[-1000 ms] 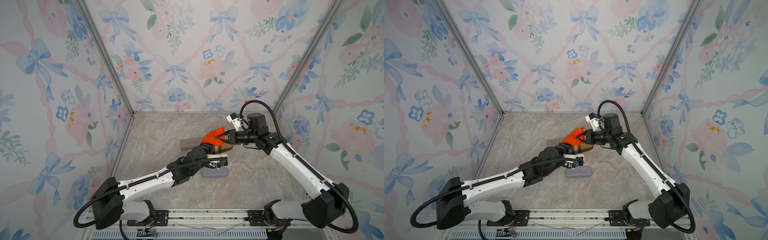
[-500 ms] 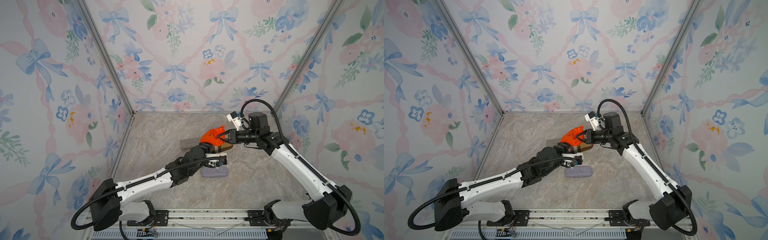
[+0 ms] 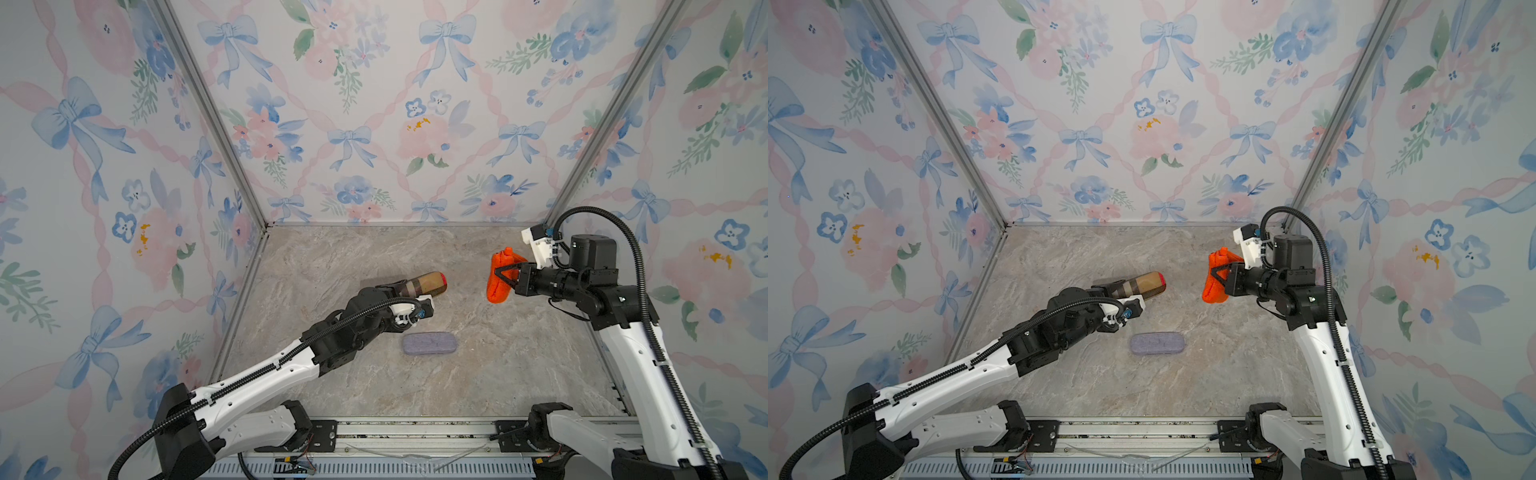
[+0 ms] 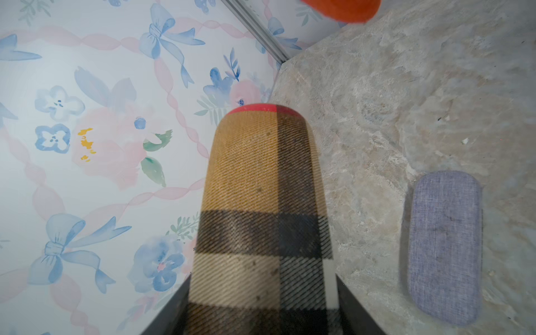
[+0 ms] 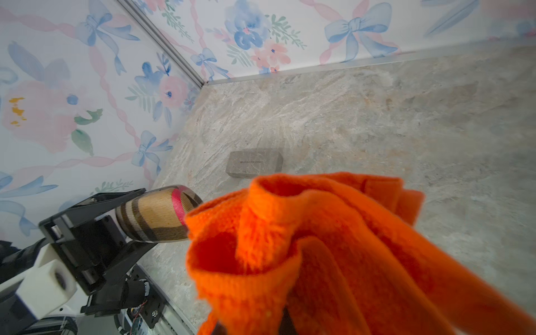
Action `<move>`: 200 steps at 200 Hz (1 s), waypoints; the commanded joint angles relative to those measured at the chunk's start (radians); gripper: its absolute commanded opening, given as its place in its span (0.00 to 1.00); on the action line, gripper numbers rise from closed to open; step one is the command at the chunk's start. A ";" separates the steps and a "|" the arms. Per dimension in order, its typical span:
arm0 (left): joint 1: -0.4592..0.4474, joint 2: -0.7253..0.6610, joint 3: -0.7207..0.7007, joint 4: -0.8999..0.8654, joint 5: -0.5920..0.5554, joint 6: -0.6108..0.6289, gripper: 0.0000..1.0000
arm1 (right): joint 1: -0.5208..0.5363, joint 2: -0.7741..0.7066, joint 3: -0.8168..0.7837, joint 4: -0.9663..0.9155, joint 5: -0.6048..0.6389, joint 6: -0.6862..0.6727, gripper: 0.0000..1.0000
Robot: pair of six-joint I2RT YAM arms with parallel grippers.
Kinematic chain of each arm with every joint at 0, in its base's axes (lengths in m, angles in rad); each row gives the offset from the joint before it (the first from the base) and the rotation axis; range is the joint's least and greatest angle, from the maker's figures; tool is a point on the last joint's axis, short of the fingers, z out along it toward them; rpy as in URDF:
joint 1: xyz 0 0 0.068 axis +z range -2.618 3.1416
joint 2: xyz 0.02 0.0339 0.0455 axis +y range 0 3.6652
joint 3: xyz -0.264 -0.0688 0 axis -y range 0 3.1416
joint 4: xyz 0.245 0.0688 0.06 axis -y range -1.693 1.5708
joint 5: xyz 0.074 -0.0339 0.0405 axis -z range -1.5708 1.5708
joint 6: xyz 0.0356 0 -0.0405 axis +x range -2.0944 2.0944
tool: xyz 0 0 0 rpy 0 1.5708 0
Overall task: Wipe the eyeglass case
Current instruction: Wipe the dirt from the eyeglass case.
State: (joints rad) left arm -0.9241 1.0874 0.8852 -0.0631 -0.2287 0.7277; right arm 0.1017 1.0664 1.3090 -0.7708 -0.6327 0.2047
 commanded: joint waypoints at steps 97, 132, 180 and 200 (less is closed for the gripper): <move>0.033 0.082 0.147 0.081 0.238 -0.157 0.29 | 0.201 0.134 -0.070 0.406 -0.357 0.243 0.00; 0.065 0.032 0.125 0.064 0.239 -0.200 0.29 | 0.123 0.086 -0.106 0.364 -0.374 0.238 0.00; -0.019 0.007 0.118 0.009 0.238 -0.206 0.30 | 0.072 0.085 -0.105 0.452 -0.437 0.270 0.00; -0.028 0.025 0.120 -0.006 0.237 -0.207 0.29 | 0.110 0.106 -0.102 0.567 -0.459 0.349 0.00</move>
State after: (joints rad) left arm -0.9310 1.1027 0.9981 -0.0776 -0.0166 0.5377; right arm 0.1787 1.1515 1.1999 -0.3492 -1.0294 0.4717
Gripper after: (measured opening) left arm 0.608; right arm 0.092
